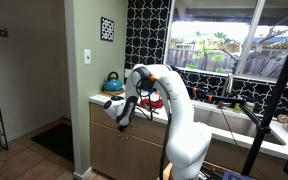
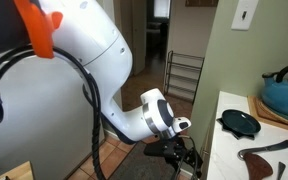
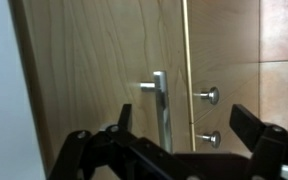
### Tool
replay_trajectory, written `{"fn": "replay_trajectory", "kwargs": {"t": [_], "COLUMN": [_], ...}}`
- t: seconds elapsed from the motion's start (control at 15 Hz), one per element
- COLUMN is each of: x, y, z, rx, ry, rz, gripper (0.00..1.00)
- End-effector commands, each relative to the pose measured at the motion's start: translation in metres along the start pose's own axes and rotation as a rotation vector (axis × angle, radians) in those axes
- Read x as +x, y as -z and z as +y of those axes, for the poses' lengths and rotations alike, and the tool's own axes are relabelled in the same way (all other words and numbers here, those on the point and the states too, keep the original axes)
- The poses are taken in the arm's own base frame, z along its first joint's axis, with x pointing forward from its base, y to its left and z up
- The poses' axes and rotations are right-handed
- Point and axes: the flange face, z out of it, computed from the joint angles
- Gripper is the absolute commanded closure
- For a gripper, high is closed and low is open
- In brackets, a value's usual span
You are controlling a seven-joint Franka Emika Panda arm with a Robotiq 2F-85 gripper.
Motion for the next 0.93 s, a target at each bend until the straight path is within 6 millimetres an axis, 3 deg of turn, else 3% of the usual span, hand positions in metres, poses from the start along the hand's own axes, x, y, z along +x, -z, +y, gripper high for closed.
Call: {"fn": "replay_trajectory", "kwargs": {"t": [0.0, 0.53, 0.87], "x": [0.011, 0.016, 0.015], "y": [-0.015, -0.031, -0.029], "z": [-0.004, -0.02, -0.028], "rx": [0.025, 0.067, 0.12], "ry": [0.049, 0.102, 0.152], "rz": [0.03, 0.051, 0.042], "gripper": [0.0, 0.0, 0.0]}}
